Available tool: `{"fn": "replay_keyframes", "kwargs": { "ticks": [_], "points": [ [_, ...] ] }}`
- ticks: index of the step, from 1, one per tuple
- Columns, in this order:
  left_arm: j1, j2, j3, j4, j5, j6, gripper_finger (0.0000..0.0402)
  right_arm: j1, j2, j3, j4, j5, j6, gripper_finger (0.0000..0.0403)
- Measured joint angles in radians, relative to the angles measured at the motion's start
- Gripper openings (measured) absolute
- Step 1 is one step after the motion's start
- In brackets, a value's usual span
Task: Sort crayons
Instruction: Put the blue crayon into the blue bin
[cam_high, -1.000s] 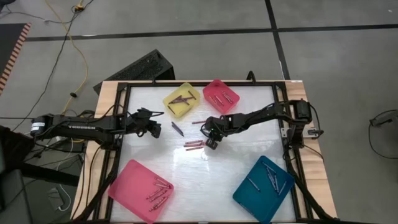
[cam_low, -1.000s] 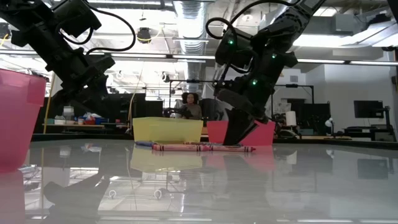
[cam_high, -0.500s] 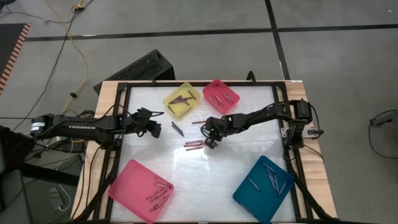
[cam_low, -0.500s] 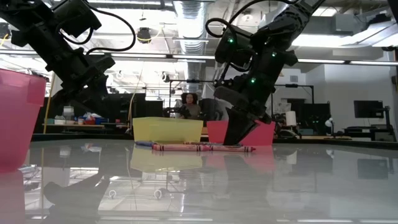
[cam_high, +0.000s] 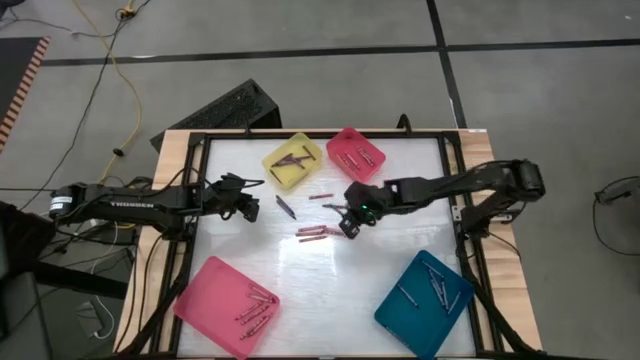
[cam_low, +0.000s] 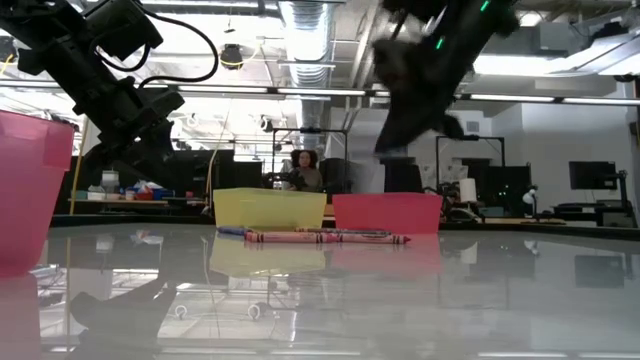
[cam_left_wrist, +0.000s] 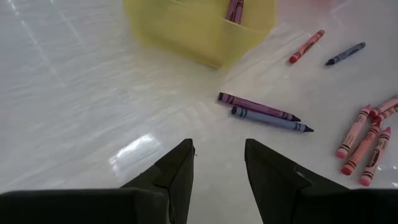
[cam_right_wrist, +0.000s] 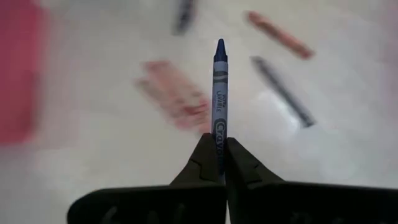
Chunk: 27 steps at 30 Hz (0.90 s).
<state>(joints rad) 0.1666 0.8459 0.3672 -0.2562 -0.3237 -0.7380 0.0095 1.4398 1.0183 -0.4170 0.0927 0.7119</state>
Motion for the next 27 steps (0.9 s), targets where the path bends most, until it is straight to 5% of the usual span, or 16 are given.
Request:
{"fn": "replay_keyframes", "kwargs": {
  "ticks": [12,27],
  "points": [
    [0.000,0.000,0.000,0.000,0.003,0.000,0.0133,0.284,-0.171,0.001,-0.028,-0.136,0.310,0.0004],
    [0.000,0.000,0.000,0.000,0.004,0.017,0.0133,0.705,-0.158,0.002,-0.232,-0.117,1.063,0.0005]
  ]
}}
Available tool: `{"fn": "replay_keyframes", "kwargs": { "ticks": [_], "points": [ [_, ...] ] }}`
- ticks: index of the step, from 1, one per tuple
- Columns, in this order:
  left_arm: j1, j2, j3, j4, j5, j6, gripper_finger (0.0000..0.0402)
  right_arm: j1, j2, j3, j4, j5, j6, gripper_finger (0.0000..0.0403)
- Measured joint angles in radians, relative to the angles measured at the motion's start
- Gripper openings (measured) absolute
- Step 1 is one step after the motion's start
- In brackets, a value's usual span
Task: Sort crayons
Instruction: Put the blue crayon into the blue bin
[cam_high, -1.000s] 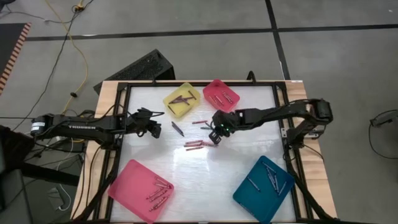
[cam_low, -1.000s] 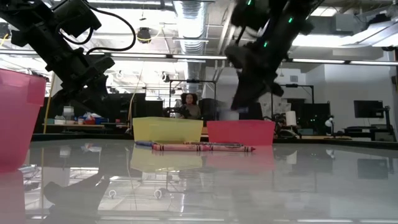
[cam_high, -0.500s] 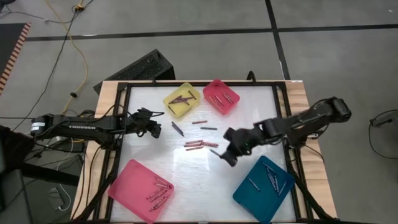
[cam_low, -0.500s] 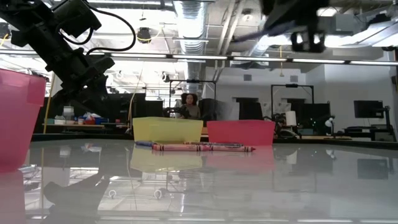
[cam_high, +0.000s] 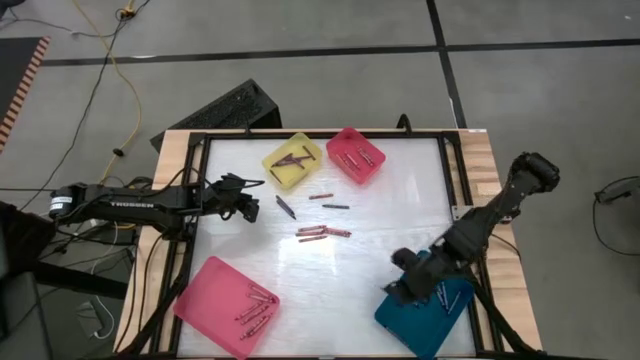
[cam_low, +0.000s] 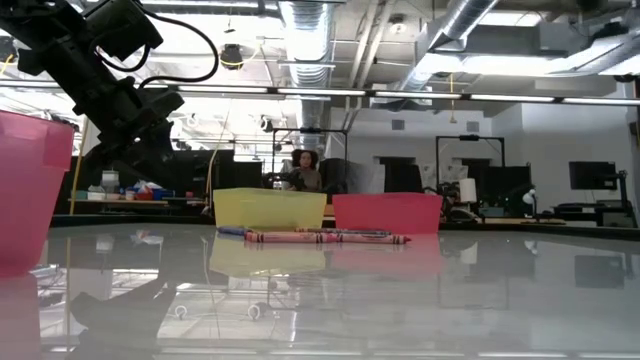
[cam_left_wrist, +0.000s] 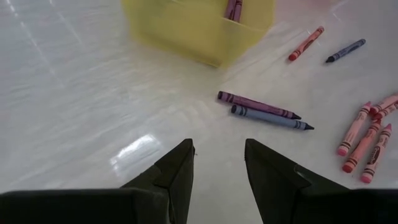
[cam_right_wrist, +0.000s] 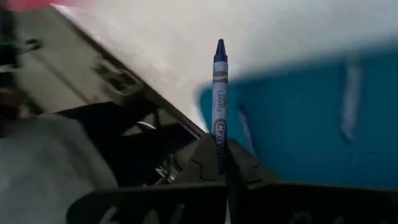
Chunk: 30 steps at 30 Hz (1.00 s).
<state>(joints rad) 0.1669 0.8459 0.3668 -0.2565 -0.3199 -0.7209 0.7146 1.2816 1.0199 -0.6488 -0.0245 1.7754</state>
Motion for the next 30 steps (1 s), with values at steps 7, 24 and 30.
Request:
{"fn": "replay_keyframes", "kwargs": {
  "ticks": [7,24,30],
  "points": [
    [0.000,0.000,0.000,0.000,0.022,0.020,0.0133,0.151,0.000,0.000,-0.167,-0.003,0.306,0.0006],
    [0.000,0.000,0.000,0.000,0.025,0.018,0.0133,0.147,0.000,0.002,-0.394,0.020,0.416,0.0006],
    [0.000,0.000,0.000,0.000,0.020,0.018,0.0133,0.147,0.000,-0.021,-0.389,0.021,0.416,0.0006]
  ]
}}
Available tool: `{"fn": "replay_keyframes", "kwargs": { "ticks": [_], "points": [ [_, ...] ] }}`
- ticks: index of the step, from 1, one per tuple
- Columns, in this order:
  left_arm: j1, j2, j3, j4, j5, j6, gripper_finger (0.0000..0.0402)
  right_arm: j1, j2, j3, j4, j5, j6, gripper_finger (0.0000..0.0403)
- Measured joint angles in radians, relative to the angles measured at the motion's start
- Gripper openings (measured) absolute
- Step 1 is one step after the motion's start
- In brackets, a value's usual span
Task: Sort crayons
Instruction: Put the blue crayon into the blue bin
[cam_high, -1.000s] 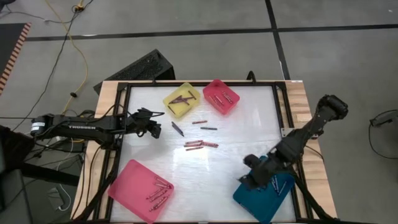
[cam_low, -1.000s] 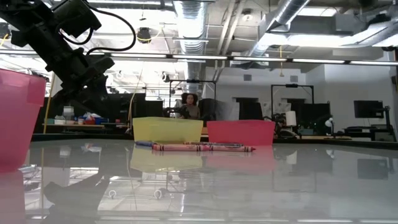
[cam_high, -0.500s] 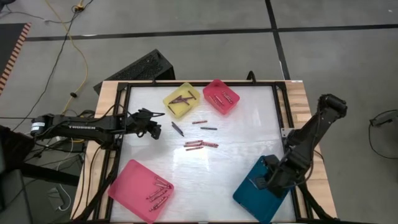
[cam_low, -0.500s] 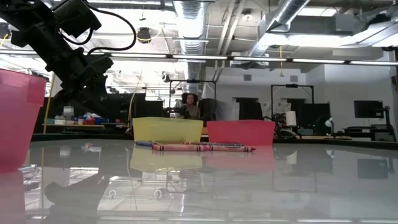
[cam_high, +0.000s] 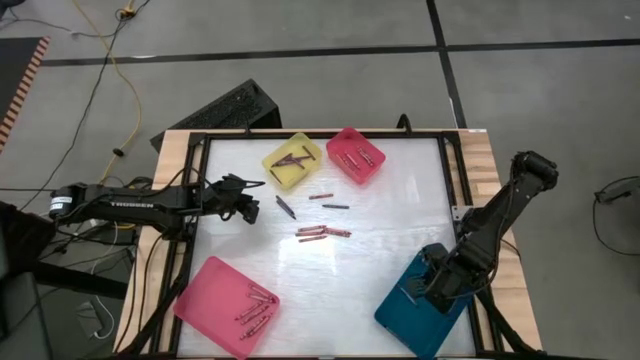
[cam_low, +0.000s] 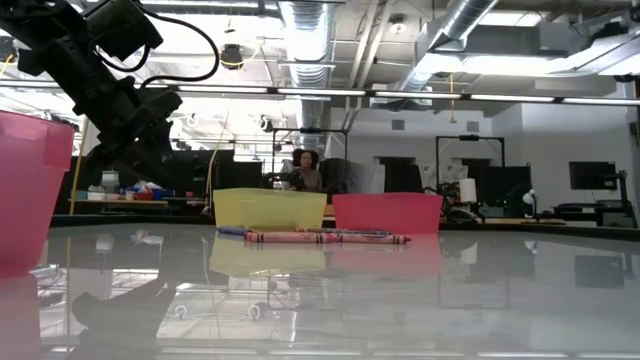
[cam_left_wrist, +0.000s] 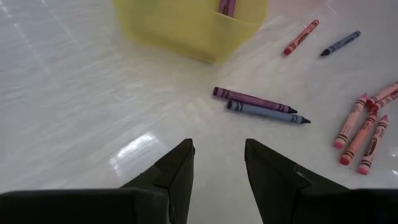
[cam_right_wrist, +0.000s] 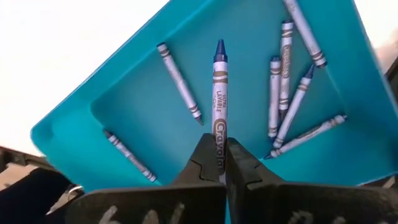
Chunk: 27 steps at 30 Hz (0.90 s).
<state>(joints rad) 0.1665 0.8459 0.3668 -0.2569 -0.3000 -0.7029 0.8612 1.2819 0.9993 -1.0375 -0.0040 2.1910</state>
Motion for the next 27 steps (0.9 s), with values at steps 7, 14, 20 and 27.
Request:
{"fn": "replay_keyframes", "kwargs": {
  "ticks": [7,14,20,27],
  "points": [
    [0.000,0.000,0.000,0.000,-0.001,0.000,0.0133,0.000,0.000,-0.023,0.000,0.001,-0.001,0.0006],
    [0.000,0.000,0.000,0.000,-0.002,0.000,0.0133,0.001,0.036,-0.023,-0.029,0.002,-0.019,0.0006],
    [0.000,0.000,0.000,0.000,-0.002,-0.001,0.0133,0.002,0.120,-0.023,-0.020,-0.022,-0.027,0.0006],
    [0.000,0.000,0.000,0.000,-0.002,-0.001,0.0133,0.011,0.212,-0.023,0.046,-0.051,-0.046,0.0006]
  ]
}}
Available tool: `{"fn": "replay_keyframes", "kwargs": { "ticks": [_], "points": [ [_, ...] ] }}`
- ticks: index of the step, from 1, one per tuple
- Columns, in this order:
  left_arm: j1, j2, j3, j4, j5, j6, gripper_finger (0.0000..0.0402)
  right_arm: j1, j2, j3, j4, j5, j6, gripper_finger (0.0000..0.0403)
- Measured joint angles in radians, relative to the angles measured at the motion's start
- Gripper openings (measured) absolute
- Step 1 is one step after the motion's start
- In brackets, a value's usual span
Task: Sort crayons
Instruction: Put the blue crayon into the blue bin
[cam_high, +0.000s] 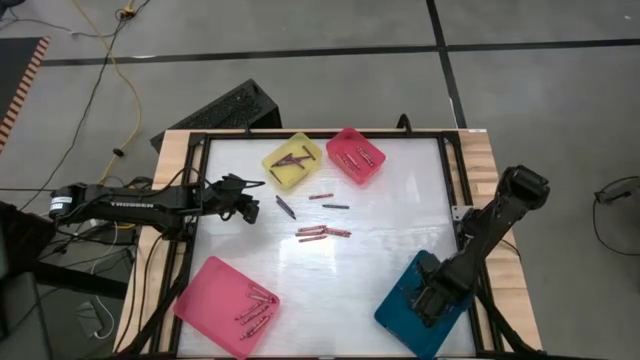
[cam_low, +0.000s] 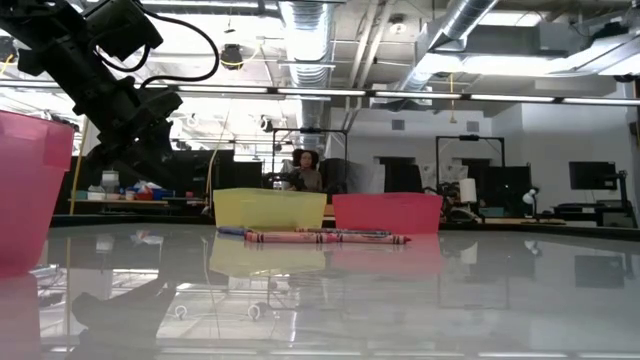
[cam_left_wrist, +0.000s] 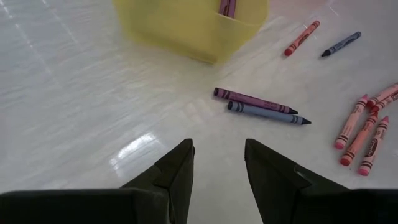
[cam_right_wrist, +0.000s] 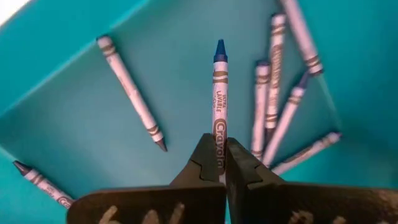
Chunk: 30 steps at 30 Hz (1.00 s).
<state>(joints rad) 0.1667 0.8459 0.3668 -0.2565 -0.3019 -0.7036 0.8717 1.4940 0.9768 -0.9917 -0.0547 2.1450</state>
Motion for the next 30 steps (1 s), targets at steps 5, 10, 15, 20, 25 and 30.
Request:
{"fn": "replay_keyframes", "kwargs": {
  "ticks": [5,10,15,20,25,30],
  "points": [
    [0.000,0.000,0.000,0.000,0.000,0.000,0.0133,0.004,0.042,0.000,0.042,0.000,-0.006,0.0007],
    [0.000,0.000,0.000,0.000,-0.003,0.000,0.0133,0.005,0.051,0.000,0.042,0.000,-0.004,0.0031],
    [0.000,0.000,0.000,0.000,-0.019,0.000,0.0133,0.005,0.050,0.000,0.038,0.000,-0.006,0.0071],
    [0.000,0.000,0.000,0.000,-0.020,0.000,0.0133,0.005,0.050,0.000,0.041,0.000,-0.007,0.0083],
    [0.000,0.000,0.000,0.000,-0.019,0.023,0.0133,-0.028,0.031,0.021,0.065,0.022,-0.088,0.0085],
    [0.000,0.000,0.000,0.000,-0.019,0.029,0.0133,-0.117,-0.039,0.073,0.064,0.059,-0.290,0.0085]
  ]
}}
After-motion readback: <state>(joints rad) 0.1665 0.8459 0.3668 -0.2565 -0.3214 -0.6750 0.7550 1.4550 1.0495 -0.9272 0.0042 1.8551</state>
